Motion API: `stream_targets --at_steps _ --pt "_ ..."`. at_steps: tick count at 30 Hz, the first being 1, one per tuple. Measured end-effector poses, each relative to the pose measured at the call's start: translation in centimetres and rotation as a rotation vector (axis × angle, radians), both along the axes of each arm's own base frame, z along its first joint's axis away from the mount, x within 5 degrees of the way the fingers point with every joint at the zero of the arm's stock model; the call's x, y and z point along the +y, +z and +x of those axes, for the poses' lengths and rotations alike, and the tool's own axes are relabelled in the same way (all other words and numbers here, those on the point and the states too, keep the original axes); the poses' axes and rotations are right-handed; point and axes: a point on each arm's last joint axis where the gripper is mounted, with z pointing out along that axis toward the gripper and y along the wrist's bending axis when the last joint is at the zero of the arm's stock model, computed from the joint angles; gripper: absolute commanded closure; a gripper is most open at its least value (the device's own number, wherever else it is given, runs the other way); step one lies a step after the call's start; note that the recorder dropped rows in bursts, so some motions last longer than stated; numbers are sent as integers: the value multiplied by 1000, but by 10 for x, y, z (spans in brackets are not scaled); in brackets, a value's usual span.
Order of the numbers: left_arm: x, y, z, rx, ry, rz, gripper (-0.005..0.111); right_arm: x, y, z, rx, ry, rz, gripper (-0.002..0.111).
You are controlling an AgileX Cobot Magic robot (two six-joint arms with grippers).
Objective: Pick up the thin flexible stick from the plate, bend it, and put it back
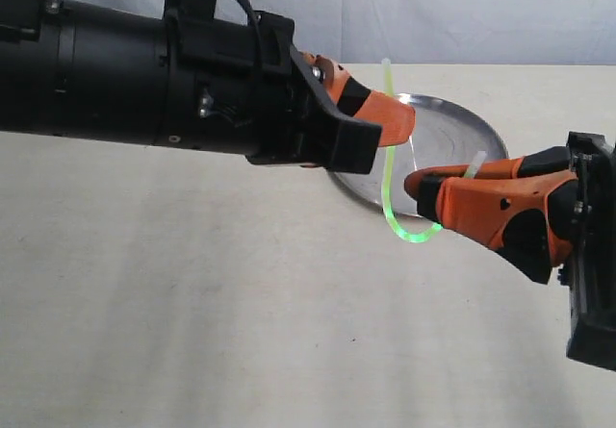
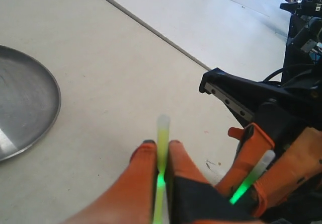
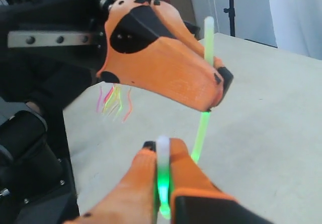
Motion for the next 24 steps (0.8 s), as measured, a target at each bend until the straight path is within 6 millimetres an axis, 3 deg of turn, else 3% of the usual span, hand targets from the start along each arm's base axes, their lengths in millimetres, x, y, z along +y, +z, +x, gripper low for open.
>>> stream_targets --at_steps 7,19,24 --pt "0 0 0 0 -6 2 107 3 -1 -3 -67 49 -46 109" --pt "0 -4 -3 -21 -46 47 107 23 -11 -5 -159 59 -224 109" --pt "-4 -12 0 2 -52 67 107 31 2 -4 -224 86 -238 109"
